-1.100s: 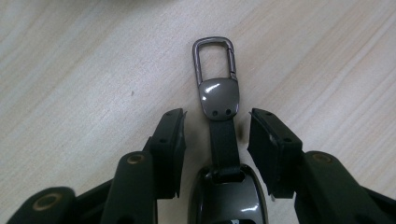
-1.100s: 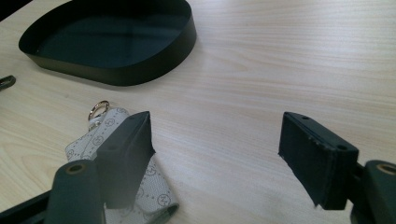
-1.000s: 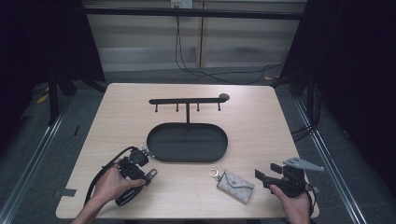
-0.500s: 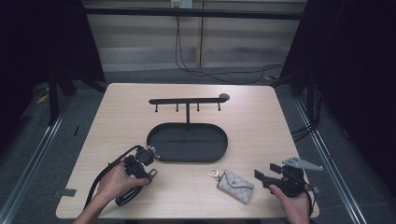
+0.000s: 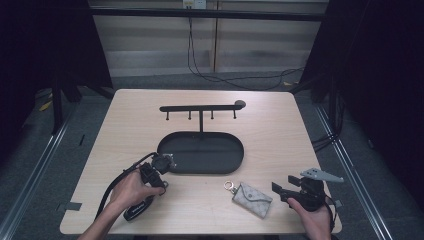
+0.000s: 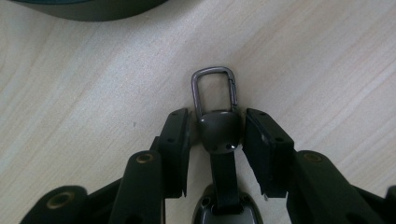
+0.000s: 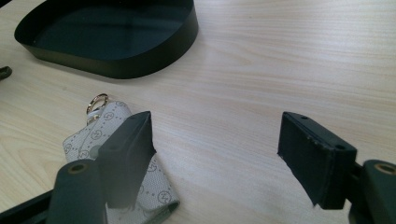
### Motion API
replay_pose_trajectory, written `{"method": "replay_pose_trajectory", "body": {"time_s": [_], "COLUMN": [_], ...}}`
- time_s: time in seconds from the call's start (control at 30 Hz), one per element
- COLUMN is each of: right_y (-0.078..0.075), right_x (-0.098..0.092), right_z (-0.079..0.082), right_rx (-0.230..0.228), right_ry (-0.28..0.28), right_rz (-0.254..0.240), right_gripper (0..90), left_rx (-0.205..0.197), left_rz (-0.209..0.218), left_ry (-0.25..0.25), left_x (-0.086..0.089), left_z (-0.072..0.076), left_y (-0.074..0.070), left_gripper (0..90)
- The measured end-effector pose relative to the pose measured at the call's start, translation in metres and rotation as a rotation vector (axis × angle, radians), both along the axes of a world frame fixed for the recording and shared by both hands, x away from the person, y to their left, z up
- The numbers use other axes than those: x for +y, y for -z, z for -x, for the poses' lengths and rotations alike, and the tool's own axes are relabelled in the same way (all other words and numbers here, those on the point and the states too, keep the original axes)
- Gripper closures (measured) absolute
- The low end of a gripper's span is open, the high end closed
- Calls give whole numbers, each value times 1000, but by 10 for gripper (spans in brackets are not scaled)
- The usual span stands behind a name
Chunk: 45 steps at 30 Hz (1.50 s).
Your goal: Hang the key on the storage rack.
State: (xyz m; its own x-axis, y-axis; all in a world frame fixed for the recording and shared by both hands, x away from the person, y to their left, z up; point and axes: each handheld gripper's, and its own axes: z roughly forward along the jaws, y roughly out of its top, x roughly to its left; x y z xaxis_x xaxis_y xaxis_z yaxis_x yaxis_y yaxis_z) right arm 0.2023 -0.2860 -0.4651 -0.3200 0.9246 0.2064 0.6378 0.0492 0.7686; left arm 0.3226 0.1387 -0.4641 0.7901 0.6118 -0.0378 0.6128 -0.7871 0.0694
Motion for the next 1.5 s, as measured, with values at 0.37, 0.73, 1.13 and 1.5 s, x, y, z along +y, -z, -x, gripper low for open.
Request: {"method": "replay_pose_trajectory", "body": {"time_s": [0.37, 0.73, 1.13, 1.5], "right_y": [0, 0, 0, 1], "right_x": [0, 0, 0, -1], "right_z": [0, 0, 0, 0], "right_rx": [2, 1, -1, 1], "right_ry": [-4, -6, 1, 6], "right_rz": [5, -1, 0, -2], "right_gripper": [267, 266, 261, 260], "left_rx": [11, 22, -17, -24], "left_rz": [-16, 3, 30, 55], "left_ry": [3, 37, 33, 37], "left_x": [-6, -2, 5, 14], "left_z": [-2, -2, 1, -1], "left_y": [-1, -1, -15, -35], "left_gripper": [704, 705, 707, 708]}}
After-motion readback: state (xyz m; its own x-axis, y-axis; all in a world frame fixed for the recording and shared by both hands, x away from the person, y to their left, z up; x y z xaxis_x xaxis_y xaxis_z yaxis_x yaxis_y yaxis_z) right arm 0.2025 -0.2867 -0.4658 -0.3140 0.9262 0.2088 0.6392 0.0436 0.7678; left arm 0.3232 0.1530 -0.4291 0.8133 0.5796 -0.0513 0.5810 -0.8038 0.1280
